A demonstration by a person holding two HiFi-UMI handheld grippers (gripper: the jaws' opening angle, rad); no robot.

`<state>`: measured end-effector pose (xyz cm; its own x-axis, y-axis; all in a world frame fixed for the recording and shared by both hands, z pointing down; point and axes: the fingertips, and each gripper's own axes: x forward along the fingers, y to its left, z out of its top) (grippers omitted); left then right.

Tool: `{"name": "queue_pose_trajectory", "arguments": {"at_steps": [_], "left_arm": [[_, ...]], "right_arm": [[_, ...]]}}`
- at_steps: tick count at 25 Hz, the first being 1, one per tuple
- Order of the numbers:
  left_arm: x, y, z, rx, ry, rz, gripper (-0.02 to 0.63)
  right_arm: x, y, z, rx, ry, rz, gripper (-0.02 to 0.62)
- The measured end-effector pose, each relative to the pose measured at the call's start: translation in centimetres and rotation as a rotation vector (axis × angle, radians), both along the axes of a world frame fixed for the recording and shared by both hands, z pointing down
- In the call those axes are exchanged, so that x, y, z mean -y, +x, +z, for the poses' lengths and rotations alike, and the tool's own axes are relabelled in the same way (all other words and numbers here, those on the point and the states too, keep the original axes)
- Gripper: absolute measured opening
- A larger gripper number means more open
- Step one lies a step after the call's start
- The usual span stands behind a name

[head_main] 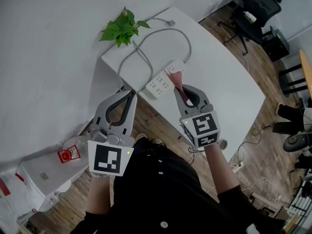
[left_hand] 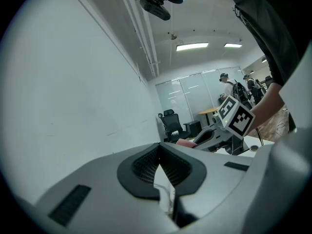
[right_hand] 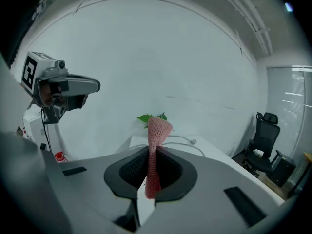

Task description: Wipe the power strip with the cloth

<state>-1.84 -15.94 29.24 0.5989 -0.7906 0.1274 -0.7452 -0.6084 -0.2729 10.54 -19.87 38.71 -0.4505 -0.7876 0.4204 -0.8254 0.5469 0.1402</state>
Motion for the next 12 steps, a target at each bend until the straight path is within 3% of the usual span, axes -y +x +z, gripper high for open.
{"name": "queue_pose_trajectory", "arguments": {"at_steps": [12], "left_arm": [[0.1,3.2,-0.5,0.011,0.03,0.093,0.014]], "right_arm": [[-2.5,2.2,-2.9,0.088,0.052,0.1,0.048]]}}
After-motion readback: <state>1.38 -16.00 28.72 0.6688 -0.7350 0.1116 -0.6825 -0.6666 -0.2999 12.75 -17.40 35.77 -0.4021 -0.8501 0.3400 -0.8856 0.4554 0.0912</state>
